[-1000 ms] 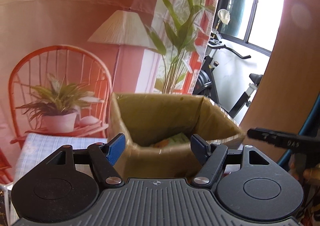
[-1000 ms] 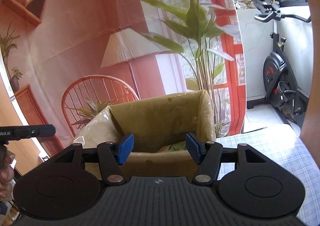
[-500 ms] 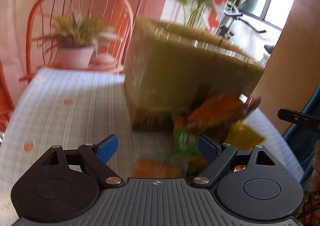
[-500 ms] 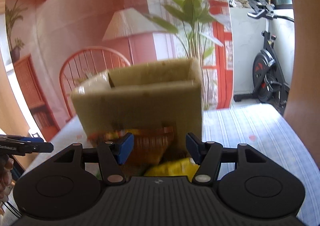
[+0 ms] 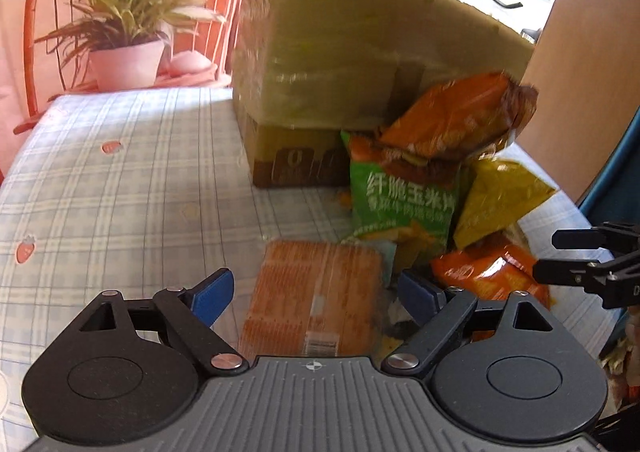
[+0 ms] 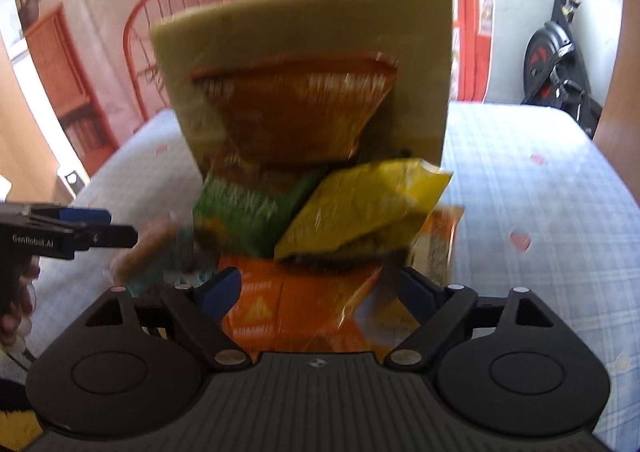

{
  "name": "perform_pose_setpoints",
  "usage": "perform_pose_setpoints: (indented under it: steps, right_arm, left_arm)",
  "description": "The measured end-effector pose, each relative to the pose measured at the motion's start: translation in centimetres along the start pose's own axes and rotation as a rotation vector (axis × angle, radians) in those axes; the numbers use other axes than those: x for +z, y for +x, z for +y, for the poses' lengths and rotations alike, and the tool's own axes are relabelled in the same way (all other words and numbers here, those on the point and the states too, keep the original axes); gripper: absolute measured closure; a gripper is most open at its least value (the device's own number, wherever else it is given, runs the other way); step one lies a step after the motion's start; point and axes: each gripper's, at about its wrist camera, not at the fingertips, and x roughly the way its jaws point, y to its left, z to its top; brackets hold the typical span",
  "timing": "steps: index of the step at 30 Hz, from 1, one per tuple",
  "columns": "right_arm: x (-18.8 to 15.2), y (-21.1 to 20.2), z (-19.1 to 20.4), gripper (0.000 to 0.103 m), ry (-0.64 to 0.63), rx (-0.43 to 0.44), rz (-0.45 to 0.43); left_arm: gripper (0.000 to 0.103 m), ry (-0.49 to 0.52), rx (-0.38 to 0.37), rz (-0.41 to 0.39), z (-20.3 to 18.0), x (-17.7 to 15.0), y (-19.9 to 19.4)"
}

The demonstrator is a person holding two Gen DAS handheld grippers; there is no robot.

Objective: Organize snacks
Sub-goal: 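Move both grippers back down to the snack pile, then grasp the brown wafer pack with the left gripper while the right grasps an orange chip bag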

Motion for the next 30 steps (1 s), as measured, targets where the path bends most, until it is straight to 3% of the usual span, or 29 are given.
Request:
perform_pose_setpoints:
  steps: [10, 13, 18, 25, 30]
  right_arm:
    - [-1.1, 2.3, 1.5, 0.015, -0.052, 0.015, 0.102]
    - [-1.3, 2.6, 1.7, 0.015, -0.061, 0.016, 0.096]
    - [-1.4, 2.5, 1.6, 0.024, -0.073, 0.025, 0.086]
    - [-1.4, 2.5, 1.8, 0.026, -0.085, 0.026, 0.082]
    - [-1.4, 2.5, 1.8, 0.027, -0.089, 0.026, 0.081]
  left_arm:
    - [0.011, 0.01, 0.008, 0.048, 0.2, -1.2, 2.4]
    - [0.01, -0.029, -0.005, 0.063, 0.6, -1.2, 3.2]
    - [0.005, -0.119, -0.035, 0.08, 2.0, -1.6, 4.1]
    - [0.0, -0.085, -0.036, 0.08, 1.4, -1.8, 4.6]
    - [0.0, -0.037, 0.005, 0.096, 0.3, -1.8, 4.8]
